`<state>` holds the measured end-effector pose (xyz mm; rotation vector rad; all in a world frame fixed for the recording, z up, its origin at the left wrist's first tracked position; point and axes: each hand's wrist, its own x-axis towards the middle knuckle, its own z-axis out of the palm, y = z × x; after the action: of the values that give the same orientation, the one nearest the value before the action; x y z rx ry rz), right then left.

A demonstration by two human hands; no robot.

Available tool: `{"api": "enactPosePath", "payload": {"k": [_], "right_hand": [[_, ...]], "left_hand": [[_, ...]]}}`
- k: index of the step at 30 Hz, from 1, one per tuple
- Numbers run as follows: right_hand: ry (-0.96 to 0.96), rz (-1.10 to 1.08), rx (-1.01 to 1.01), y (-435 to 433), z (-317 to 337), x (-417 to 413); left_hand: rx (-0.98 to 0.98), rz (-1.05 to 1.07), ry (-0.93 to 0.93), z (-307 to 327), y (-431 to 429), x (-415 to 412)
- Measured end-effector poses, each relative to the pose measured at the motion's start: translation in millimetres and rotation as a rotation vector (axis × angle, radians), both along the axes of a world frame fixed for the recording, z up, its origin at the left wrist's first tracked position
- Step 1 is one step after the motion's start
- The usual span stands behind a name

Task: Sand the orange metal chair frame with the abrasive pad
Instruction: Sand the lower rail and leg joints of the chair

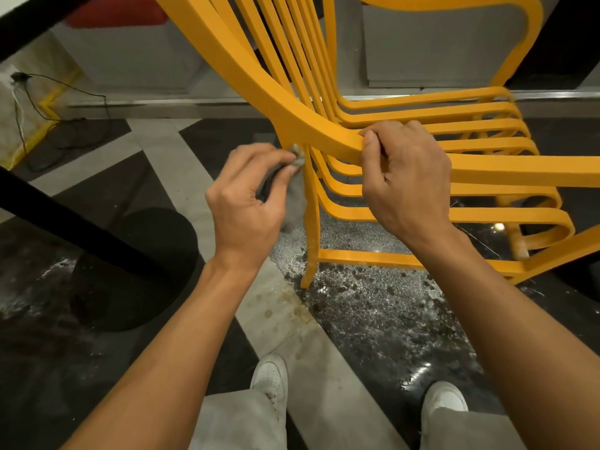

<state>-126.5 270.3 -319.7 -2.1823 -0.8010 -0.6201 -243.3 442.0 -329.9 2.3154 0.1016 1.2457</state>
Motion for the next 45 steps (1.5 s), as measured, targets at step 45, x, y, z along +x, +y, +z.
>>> {"api": "enactPosePath", "payload": {"k": [45], "right_hand": [[-0.145,-0.066,0.018,6.4,-9.8,3.6]], "left_hand": [[-0.189,0.177,-0.005,-41.4,-29.9,4.9]]}}
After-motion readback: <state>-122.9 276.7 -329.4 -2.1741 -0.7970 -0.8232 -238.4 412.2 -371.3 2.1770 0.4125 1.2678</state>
